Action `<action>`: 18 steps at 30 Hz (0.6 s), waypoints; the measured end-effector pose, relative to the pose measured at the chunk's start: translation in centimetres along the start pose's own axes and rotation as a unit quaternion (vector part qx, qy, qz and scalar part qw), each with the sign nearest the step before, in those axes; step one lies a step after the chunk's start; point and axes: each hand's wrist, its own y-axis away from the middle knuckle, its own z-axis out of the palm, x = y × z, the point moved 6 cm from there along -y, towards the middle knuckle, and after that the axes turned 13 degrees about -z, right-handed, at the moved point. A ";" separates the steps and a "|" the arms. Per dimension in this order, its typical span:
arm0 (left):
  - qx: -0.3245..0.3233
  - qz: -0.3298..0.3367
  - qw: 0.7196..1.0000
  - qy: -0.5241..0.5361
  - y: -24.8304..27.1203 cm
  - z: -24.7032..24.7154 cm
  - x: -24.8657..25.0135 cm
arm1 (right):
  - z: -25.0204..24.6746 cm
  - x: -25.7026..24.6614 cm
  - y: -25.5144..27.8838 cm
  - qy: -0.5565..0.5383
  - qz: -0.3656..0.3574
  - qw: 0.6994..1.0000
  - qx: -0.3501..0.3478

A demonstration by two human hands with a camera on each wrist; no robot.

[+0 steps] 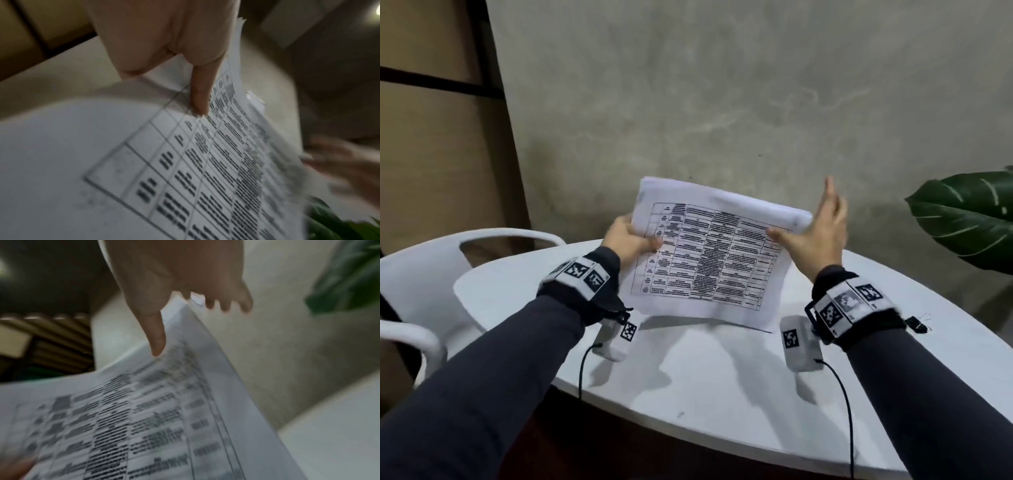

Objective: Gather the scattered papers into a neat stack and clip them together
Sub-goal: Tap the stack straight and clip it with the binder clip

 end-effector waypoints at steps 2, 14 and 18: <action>-0.025 0.068 0.995 -0.068 0.5 0.9 3.0 | -0.5 -5.3 -1.1 0.104 -0.151 0.983 -0.015; 0.137 0.110 0.984 0.022 1.0 -2.4 7.0 | 0.6 -4.4 -2.9 -0.375 0.026 0.922 -0.088; -0.034 -0.025 0.991 0.128 0.4 1.0 4.4 | 1.7 -4.2 -2.0 -0.404 0.057 0.910 -0.079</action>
